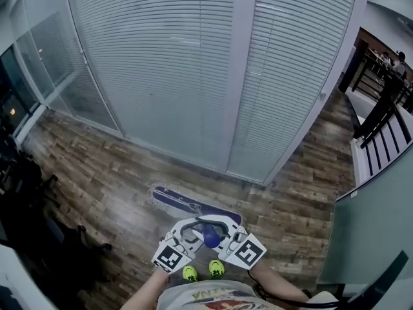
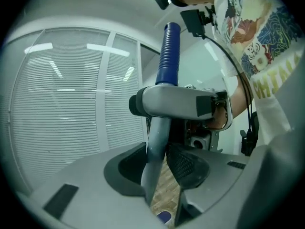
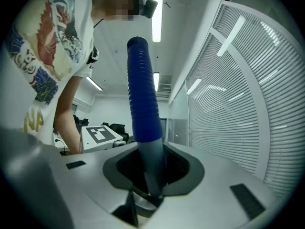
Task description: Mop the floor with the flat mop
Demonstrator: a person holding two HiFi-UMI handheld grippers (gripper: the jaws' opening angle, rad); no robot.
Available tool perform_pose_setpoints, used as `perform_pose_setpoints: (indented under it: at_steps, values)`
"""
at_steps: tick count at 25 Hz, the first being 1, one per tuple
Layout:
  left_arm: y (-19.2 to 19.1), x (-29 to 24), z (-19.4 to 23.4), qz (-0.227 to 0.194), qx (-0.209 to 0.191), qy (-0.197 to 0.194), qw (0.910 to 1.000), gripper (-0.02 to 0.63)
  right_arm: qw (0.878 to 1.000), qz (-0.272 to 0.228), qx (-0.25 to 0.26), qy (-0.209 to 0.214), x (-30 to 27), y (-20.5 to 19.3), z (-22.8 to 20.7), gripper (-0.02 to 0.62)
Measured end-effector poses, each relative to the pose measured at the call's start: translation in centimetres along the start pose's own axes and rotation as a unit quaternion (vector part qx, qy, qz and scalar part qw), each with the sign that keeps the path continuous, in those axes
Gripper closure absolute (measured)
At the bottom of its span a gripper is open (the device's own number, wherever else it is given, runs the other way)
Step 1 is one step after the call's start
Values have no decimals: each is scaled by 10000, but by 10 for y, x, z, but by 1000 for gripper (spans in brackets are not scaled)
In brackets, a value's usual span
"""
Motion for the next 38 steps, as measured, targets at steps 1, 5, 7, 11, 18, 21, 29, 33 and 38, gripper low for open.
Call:
perform_pose_setpoints:
  at_steps: [1,5,7,11,18,21,29,33,38]
  values:
    - [-6,7,-1,-7,-34,-81,10000,483,9999,-97,-98,-32,-3,0,8,495]
    - [-23,46,-13,84,-48,-402,9991,482,9992,30,-393,93,-15,-7,55,488]
    - [-34,68,-17,116,-1,-516,9986,482,9986,64,-479,229,-25,-10,78,482]
    - [-53,109,-21,110,104,-666,9977,482,9922,899,-376,774,-37,-24,121,474]
    - [-90,168,-45,173,92,-1053,9942,480,9766,1454,-329,1547,-50,-41,200,459]
    - [-99,172,-47,211,107,-902,9956,476,9781,1213,-234,1674,-55,-44,205,451]
    - [-133,143,-20,979,-546,-1291,9853,476,9665,1423,74,2134,-70,-80,196,448]
    - [-143,111,12,1161,-499,-1066,9862,472,9656,1503,109,2117,-77,-107,161,443]
    - [-132,50,79,1055,-302,-695,9915,471,9731,1492,92,1754,-90,-134,75,439]
Point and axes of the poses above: the fingertips, and each gripper's own axes: x backward along the fingers, z to its left, y out of its top, the point moved 9 cm from there along x, backward along the fingers, and after that the axes turned 9 degrees about x, right-handed, at the moved point
